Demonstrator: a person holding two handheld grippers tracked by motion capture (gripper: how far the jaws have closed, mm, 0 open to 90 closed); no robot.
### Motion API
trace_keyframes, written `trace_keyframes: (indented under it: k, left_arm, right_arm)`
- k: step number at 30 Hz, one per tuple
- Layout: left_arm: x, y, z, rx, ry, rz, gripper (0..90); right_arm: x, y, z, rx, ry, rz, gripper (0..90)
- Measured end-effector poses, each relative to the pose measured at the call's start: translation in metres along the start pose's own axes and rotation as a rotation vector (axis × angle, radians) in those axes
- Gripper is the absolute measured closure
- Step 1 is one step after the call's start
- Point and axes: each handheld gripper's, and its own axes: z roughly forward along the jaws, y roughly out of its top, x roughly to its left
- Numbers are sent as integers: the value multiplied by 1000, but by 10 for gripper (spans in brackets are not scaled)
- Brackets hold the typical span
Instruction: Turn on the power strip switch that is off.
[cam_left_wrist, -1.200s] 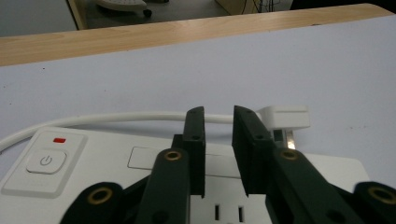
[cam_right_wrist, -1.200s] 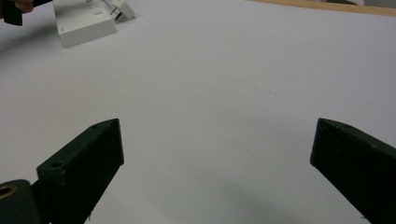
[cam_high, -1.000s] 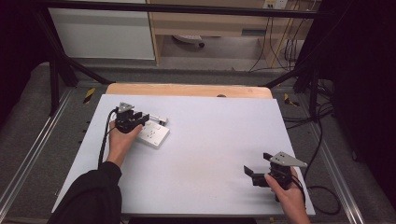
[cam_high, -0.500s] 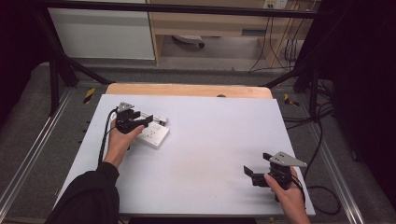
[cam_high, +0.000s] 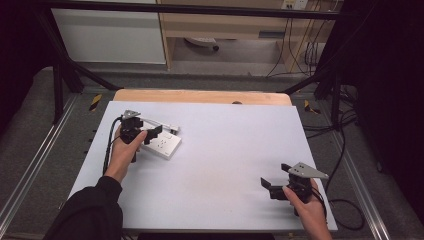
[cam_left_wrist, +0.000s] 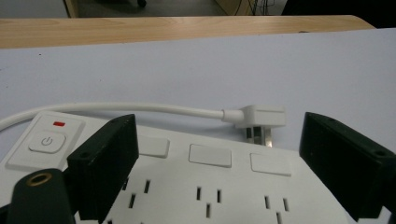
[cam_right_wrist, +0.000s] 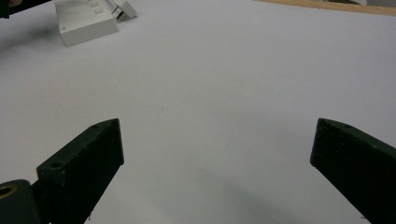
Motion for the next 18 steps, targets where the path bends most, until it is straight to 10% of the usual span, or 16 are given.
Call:
trace_keyframes:
  k: [18]
  left_arm:
    - [2, -24, -77, -80, -31, -18, 105]
  right_arm:
    - [1, 0, 2, 6, 1, -5, 29]
